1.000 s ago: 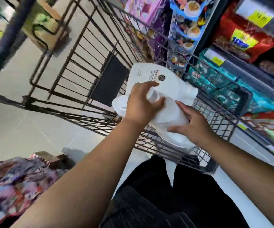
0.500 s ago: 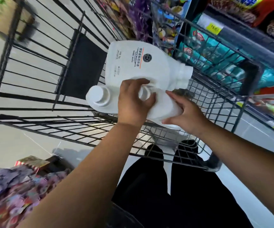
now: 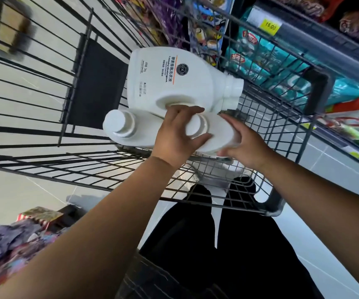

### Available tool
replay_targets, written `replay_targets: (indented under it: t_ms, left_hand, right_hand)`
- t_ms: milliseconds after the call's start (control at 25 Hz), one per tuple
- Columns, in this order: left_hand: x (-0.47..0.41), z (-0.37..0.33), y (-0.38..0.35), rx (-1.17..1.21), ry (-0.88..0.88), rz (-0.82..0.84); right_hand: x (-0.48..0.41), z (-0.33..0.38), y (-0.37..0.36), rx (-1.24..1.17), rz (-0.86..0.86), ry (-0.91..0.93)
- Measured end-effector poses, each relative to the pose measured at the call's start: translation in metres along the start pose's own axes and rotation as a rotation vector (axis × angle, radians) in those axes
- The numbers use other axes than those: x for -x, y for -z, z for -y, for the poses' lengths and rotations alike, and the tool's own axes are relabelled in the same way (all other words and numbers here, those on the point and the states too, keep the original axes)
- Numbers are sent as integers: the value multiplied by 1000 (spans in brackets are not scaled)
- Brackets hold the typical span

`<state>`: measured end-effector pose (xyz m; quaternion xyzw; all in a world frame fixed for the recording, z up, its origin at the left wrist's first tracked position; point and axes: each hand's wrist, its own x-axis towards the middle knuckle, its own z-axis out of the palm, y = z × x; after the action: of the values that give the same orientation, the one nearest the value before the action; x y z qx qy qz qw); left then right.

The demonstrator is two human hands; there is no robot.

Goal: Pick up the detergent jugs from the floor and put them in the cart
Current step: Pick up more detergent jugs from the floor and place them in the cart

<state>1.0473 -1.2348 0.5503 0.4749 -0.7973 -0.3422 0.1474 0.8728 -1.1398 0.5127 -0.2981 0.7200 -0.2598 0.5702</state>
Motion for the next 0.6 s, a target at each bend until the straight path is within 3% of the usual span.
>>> replay_targets:
  t_ms: [200, 600]
  left_hand:
    - [-12, -14, 3, 75, 113, 264]
    - [-3, -4, 8, 43, 139, 233]
  right_hand:
    - [1, -5, -2, 109, -70, 26]
    - [2, -7, -25, -57, -76, -9]
